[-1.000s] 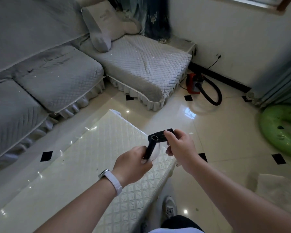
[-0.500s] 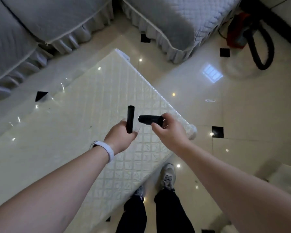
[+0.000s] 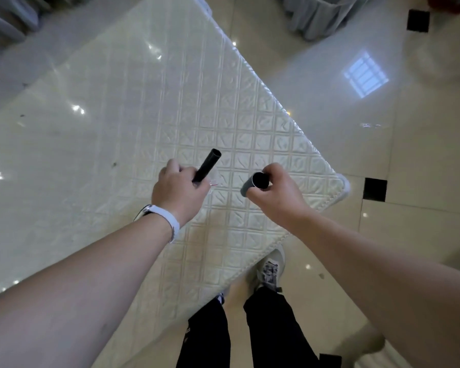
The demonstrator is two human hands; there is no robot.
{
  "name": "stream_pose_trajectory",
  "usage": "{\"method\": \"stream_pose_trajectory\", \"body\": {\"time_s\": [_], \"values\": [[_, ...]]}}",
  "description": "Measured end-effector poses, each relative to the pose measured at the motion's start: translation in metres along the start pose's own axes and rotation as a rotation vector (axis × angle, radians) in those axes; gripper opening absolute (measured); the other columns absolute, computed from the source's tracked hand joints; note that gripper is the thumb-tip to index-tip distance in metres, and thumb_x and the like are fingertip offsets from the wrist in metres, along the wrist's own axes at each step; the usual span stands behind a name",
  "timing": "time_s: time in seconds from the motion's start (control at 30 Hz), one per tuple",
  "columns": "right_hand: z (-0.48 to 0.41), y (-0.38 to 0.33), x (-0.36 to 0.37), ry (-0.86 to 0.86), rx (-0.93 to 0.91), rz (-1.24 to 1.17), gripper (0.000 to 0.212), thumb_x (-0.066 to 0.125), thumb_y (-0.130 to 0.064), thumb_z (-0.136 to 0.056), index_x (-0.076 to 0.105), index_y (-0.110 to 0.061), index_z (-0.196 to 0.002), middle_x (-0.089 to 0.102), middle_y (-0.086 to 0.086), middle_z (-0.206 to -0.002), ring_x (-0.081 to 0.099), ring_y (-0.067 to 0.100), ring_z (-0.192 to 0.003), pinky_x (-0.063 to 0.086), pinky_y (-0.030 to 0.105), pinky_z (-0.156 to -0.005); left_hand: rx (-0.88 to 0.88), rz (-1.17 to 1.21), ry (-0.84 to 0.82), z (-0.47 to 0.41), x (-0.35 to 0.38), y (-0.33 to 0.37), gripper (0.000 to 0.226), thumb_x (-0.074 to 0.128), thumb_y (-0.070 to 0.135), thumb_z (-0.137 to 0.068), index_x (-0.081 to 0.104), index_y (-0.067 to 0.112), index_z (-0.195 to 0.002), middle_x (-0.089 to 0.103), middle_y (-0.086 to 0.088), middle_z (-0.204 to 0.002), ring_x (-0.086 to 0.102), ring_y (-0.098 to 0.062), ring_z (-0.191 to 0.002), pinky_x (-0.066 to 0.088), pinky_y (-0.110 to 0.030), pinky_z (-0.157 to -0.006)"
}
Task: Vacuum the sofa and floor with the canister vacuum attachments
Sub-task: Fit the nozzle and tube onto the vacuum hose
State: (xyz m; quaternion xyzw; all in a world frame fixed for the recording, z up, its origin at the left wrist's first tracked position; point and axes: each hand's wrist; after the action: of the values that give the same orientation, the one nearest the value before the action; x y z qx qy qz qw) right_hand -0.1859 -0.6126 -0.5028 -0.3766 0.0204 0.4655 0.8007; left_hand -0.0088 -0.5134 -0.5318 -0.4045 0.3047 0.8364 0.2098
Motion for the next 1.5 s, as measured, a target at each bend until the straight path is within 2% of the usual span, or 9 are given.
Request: {"method": "stream_pose_trajectory", "body": {"time_s": [0.1,0.27,0.43,0.63,0.9,1.1,1.27,1.37,1.5], "values": [[-0.017,0.012,0.003,0.006,-0.004,0.022,0.025,0.063,-0.031,-0.076,0.050,-0.026,-0.096,0.074,-0.003,-0.090,0.070,0.025,-0.078,0.051,0.036,-0.063,0.057,0.007,0.115,-0.012,0.015,0.003,0.021,0.062,0.033,-0.091,0.053,0.018,-0.079,0.042,0.001,-0.094,0.042,-0.026,-0.095,0.038,-0.036,-0.080],[-0.029,0.021,0.001,0.006,-0.027,0.017,0.021,0.064,-0.027,-0.085,0.055,-0.021,-0.103,0.066,-0.006,-0.080,0.062,0.008,-0.063,0.045,0.027,-0.056,0.082,0.140,0.194,-0.020,0.012,0.025,0.016,0.060,0.027,-0.091,0.050,0.022,-0.079,0.051,0.006,-0.090,0.036,-0.020,-0.090,0.032,-0.035,-0.081],[-0.028,0.016,-0.006,0.014,-0.043,-0.014,0.019,0.065,-0.032,-0.083,0.055,-0.024,-0.098,0.062,-0.006,-0.078,0.063,0.021,-0.065,0.053,0.034,-0.058,0.136,0.198,0.232,-0.032,-0.008,0.044,0.014,0.057,0.022,-0.093,0.052,0.020,-0.081,0.052,0.010,-0.078,0.045,-0.021,-0.086,0.033,-0.032,-0.075],[-0.012,-0.001,-0.035,0.064,-0.074,-0.052,0.020,0.065,-0.032,-0.084,0.055,-0.021,-0.098,0.064,-0.004,-0.087,0.056,0.017,-0.068,0.045,0.030,-0.059,0.180,0.260,0.073,-0.027,-0.034,0.073,0.013,0.054,0.027,-0.100,0.055,0.016,-0.093,0.052,0.005,-0.081,0.048,-0.007,-0.066,0.033,-0.025,-0.055],[0.062,-0.030,-0.084,0.183,-0.051,-0.082,0.015,0.063,-0.030,-0.086,0.056,-0.024,-0.098,0.061,-0.007,-0.077,0.054,0.013,-0.063,0.045,0.029,-0.058,0.211,0.417,-0.064,0.029,-0.092,0.121,0.010,0.052,0.024,-0.101,0.056,0.018,-0.094,0.065,-0.020,-0.089,0.060,-0.032,-0.072,0.049,-0.041,-0.062],[0.149,-0.051,-0.111,0.260,-0.030,-0.142,0.021,0.064,-0.028,-0.088,0.059,-0.018,-0.106,0.056,-0.007,-0.079,0.053,0.015,-0.065,0.047,0.029,-0.061,0.231,0.501,-0.129,0.090,-0.141,0.148,0.014,0.053,0.025,-0.101,0.054,0.029,-0.088,0.059,-0.005,-0.081,0.059,-0.025,-0.071,0.049,-0.037,-0.063],[0.216,-0.071,-0.120,0.365,-0.031,-0.221,0.018,0.059,-0.049,-0.073,0.055,-0.039,-0.087,0.065,-0.001,-0.083,0.062,0.026,-0.082,0.055,0.039,-0.070,0.333,0.481,-0.217,0.133,-0.182,0.169,0.013,0.055,0.025,-0.100,0.056,0.018,-0.089,0.052,0.000,-0.070,0.050,-0.018,-0.061,0.044,-0.035,-0.058],[0.252,-0.083,-0.131,0.419,-0.065,-0.267,0.016,0.062,-0.041,-0.080,0.057,-0.032,-0.092,0.065,0.002,-0.085,0.058,0.022,-0.069,0.049,0.036,-0.062,0.383,0.476,-0.244,0.158,-0.200,0.183,0.016,0.055,0.024,-0.100,0.053,0.019,-0.085,0.047,0.004,-0.064,0.042,-0.011,-0.052,0.038,-0.027,-0.049],[0.293,-0.086,-0.154,0.536,-0.068,-0.247,0.020,0.064,-0.037,-0.086,0.059,-0.026,-0.101,0.069,0.000,-0.090,0.062,0.020,-0.071,0.048,0.032,-0.063,0.427,0.508,-0.285,0.197,-0.215,0.210,0.016,0.056,0.024,-0.099,0.056,0.013,-0.087,0.045,0.005,-0.063,0.039,-0.009,-0.048,0.036,-0.027,-0.049]]}}
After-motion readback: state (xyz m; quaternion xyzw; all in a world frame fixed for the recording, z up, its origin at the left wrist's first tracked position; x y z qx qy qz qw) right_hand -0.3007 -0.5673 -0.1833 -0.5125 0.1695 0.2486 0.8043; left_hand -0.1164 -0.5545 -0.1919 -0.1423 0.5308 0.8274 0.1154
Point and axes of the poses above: each hand's wrist, its own z-axis away from the middle knuckle, its own x-axis out of the palm, y = z × x
